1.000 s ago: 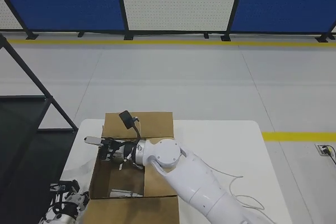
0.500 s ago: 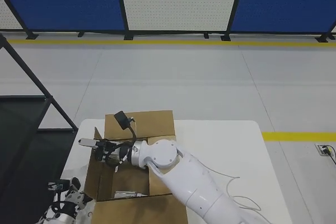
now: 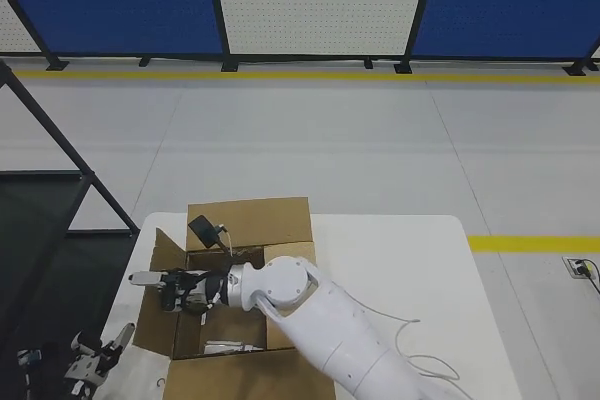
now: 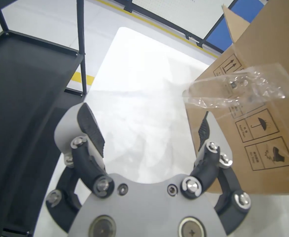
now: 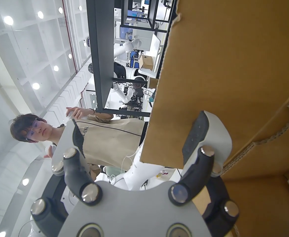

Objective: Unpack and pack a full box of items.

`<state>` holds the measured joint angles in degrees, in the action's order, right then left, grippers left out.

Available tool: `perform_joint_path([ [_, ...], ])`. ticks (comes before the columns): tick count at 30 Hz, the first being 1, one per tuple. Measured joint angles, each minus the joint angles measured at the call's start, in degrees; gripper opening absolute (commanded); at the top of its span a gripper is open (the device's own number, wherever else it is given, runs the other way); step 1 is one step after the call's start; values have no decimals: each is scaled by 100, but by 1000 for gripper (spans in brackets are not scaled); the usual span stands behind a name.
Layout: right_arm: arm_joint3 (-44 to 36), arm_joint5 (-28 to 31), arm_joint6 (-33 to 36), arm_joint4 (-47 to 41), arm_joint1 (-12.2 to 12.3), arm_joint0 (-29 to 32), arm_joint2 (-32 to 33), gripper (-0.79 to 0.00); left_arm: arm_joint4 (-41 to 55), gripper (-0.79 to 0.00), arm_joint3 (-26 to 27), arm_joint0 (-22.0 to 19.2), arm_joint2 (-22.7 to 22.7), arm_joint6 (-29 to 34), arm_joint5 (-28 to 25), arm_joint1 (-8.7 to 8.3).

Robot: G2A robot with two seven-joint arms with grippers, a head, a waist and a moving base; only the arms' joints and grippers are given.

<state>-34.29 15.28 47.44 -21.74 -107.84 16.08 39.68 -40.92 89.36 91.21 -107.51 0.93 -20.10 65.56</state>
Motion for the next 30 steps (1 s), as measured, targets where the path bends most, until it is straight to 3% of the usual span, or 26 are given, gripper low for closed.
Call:
perform_joint_path([
  [8,486,437,139,-263,-235,-11,-37,0,13,0,14,12,-12,5,-12,-1],
  [17,531,426,115,-244,-243,-35,-38,0,13,0,14,12,-12,5,-12,-1],
  [24,316,-3,-480,97,-278,254,-126,0,318,0,135,-7,-64,80,70,10],
  [30,515,-142,-578,189,-378,300,-165,0,588,0,265,96,-192,56,138,23],
])
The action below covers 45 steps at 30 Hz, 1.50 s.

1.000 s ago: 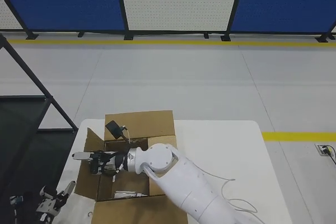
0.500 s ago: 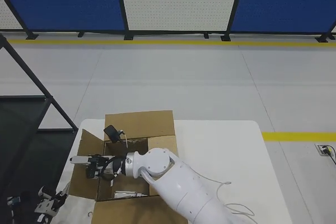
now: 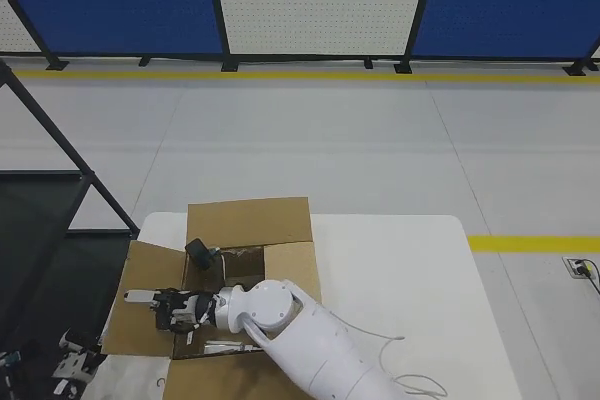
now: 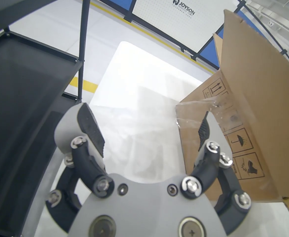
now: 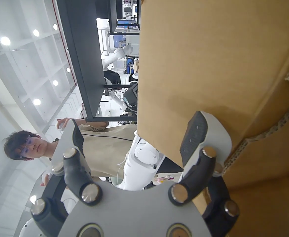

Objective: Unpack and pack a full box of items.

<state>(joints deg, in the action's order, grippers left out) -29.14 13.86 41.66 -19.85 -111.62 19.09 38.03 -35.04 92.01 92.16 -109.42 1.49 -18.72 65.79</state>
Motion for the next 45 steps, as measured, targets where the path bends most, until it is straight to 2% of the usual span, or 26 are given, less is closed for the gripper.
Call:
perform_joint_path([
  [3,143,-45,20,20,-45,-24,6,0,402,0,70,91,-94,37,-53,14],
  [6,262,-71,91,30,-84,-51,20,0,691,0,266,300,-247,205,-389,6],
  [10,396,-48,214,18,-139,-70,45,0,834,0,612,696,-409,59,-832,23],
  [18,416,482,88,146,-193,-84,123,0,1252,0,924,1045,-612,-50,-1199,55],
  [24,297,603,5,322,-158,-65,215,0,1076,0,1390,1381,-758,-205,-1453,88],
  [27,241,609,41,368,-134,-34,273,0,674,0,1634,1519,-716,-366,-1332,120],
  [30,196,606,95,389,-114,5,330,0,244,0,1748,1480,-502,-465,-984,151],
  [37,97,642,162,488,-70,95,446,0,-212,0,1680,1277,-202,-525,-316,195],
  [45,-194,790,26,721,21,235,592,0,-268,0,1488,1087,-98,-406,-58,213],
])
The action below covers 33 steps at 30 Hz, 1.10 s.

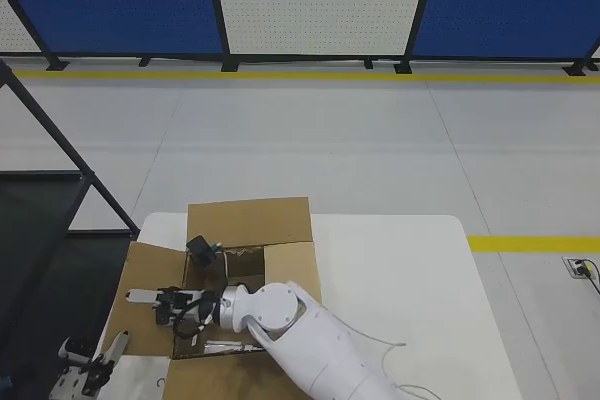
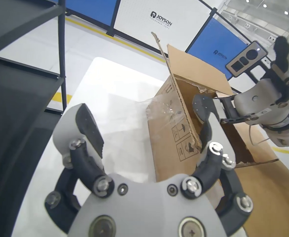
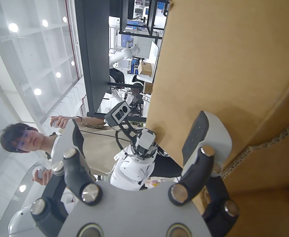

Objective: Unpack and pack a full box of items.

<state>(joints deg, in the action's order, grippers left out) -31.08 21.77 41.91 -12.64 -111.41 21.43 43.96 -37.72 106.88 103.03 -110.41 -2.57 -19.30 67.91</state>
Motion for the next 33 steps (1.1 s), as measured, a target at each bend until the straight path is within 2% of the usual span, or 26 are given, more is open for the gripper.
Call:
perform_joint_path([
  [6,-659,216,-396,480,237,299,290,0,-52,0,-125,-90,74,31,70,13],
  [11,-1897,13,-711,1223,594,925,769,0,-268,0,-268,-240,146,211,236,11],
  [16,-3724,-678,-692,2099,985,1966,1459,0,-519,0,-463,-449,293,395,326,4],
  [22,-5609,-1511,-547,2754,1299,3159,2290,0,-564,0,-634,-654,414,517,354,5],
  [26,-6338,-1898,-707,2995,1418,3750,2724,0,-577,0,-750,-783,460,602,405,3],
  [33,-6865,-2791,-567,3302,1568,4300,3170,0,-627,0,-1012,-1049,552,784,468,-6],
])
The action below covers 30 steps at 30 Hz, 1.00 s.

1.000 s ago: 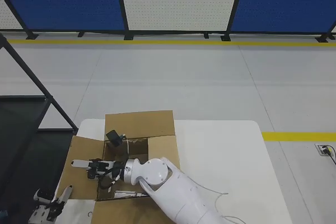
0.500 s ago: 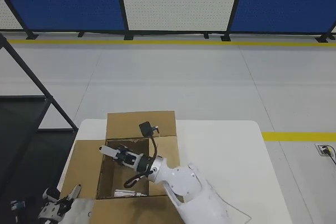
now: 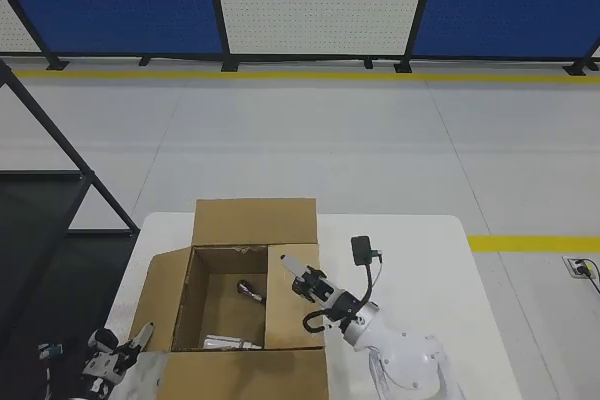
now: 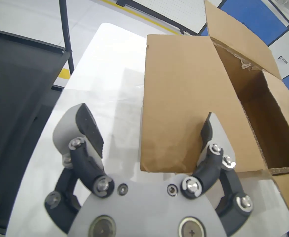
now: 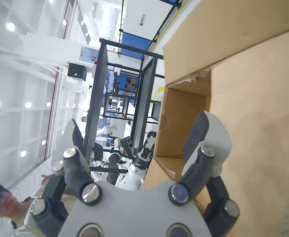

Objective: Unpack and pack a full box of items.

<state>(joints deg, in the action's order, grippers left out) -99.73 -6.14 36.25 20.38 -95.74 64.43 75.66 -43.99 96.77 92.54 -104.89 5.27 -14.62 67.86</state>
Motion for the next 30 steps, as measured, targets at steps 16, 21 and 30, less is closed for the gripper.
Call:
perform_joint_path([
  [16,-92,-918,-71,137,170,367,161,0,250,0,68,30,-147,-72,-192,-11],
  [21,-43,-775,154,37,217,325,97,0,508,0,351,328,-349,-252,-335,0],
  [30,-71,-433,292,-172,305,366,57,0,624,0,915,961,-574,-660,-644,39],
])
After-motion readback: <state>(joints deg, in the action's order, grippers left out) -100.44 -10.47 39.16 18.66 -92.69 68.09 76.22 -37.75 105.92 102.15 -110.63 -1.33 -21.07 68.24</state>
